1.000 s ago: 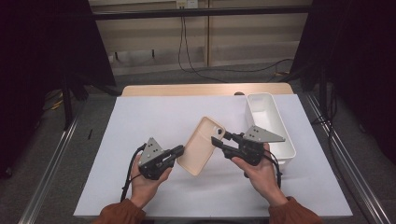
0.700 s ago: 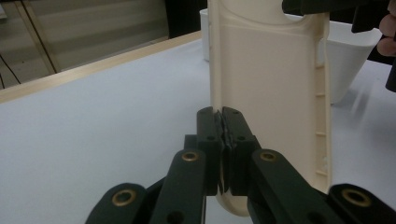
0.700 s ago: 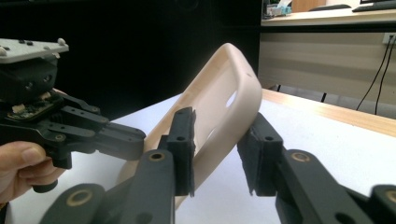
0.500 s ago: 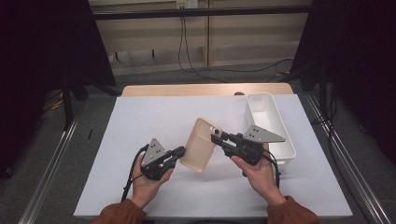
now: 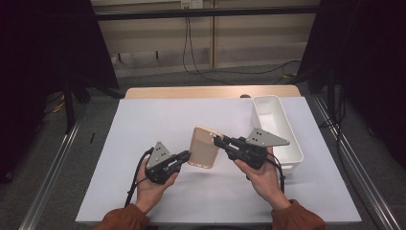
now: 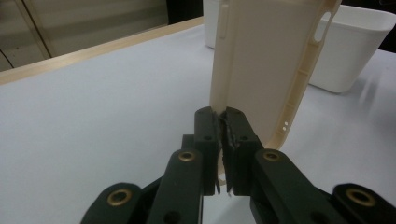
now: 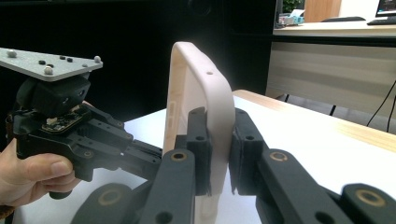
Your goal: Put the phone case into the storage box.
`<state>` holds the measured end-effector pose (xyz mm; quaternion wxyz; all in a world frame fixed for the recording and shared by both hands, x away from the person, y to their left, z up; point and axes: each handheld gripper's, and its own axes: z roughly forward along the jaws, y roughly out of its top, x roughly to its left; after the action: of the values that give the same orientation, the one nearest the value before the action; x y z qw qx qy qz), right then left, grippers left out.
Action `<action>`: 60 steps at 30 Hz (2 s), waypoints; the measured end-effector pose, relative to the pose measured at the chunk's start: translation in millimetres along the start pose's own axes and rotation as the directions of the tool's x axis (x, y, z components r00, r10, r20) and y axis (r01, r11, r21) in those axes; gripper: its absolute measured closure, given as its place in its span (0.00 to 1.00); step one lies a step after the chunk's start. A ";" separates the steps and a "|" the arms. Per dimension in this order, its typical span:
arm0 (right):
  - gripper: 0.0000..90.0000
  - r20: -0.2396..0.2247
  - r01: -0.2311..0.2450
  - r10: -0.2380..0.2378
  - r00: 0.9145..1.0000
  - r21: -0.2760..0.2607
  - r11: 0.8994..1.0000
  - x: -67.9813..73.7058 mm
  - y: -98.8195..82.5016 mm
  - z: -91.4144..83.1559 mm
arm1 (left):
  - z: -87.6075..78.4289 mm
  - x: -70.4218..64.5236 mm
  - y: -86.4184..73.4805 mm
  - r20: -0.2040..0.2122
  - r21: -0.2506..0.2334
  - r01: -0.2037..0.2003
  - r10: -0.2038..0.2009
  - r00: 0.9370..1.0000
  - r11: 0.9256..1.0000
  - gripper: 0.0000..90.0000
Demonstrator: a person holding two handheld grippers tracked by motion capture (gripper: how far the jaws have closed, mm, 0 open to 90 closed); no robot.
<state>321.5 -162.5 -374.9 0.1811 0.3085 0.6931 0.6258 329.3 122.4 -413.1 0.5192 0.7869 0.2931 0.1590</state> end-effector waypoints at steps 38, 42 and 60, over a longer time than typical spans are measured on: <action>0.90 -0.008 0.031 -0.031 0.999 -0.004 1.000 -7.5 -2.4 -5.0 | 0.4 14.5 -0.4 -0.053 -0.060 0.072 -0.075 0.996 0.996 0.04; 0.89 -0.011 0.034 -0.034 0.999 0.002 0.999 -8.4 -3.4 -5.2 | -1.4 14.0 -0.5 -0.072 -0.061 0.048 -0.052 0.996 0.997 0.03; 0.89 0.027 0.026 -0.027 0.999 0.011 1.000 -19.7 -3.9 -22.6 | -12.5 33.6 -8.6 -0.112 -0.192 0.077 -0.100 0.989 0.978 0.05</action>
<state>320.9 -192.6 -378.0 0.1971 0.3086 0.6980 0.6154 346.0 155.0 -417.6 0.5788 0.7095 0.3426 0.2102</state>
